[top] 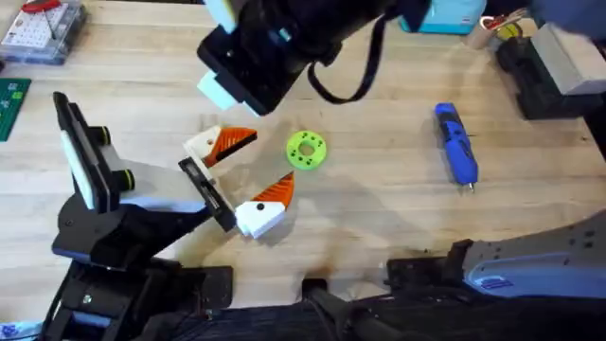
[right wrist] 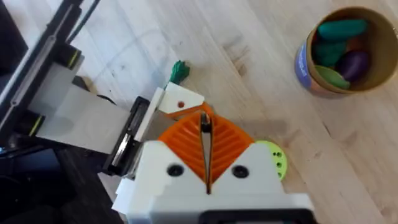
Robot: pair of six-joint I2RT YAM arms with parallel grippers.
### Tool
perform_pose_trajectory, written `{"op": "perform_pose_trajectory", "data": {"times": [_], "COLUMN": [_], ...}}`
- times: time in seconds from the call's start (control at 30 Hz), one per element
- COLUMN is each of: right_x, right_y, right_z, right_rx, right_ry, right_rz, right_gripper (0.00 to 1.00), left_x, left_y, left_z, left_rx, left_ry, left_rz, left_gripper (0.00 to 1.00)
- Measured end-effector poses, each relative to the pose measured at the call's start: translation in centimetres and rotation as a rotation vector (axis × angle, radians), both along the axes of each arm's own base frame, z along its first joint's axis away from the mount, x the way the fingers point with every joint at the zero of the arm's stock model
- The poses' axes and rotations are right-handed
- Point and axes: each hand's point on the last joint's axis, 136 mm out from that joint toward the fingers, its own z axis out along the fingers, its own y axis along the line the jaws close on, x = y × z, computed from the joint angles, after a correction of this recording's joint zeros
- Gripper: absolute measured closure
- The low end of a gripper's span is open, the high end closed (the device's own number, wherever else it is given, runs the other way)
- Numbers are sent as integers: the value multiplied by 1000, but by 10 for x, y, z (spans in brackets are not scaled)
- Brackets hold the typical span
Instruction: Pick up the gripper from the table and insert it into the empty holder that is missing its gripper. Then pick up a screw, insert it into the mounting hole, and use the screwdriver to tighten it. Finally, clean up the table by picking up the vegetable and placing it into the bucket.
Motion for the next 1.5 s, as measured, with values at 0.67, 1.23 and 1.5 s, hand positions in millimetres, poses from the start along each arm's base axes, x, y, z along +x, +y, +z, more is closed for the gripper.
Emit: {"op": "perform_pose_trajectory", "data": {"times": [0.67,1.23,1.5], "right_x": [-14,-14,-13], "right_y": [14,22,24], "right_z": [-24,-42,-48], "right_rx": [-39,-70,-81], "right_ry": [52,73,84], "right_rz": [179,226,229], "right_gripper": [992,992,992], "left_x": [0,0,0], "left_y": [0,0,0], "left_z": [0,0,0], "left_rx": [0,0,0], "left_ry": [0,0,0], "left_rz": [0,0,0], "left_gripper": [13,13,13]}}
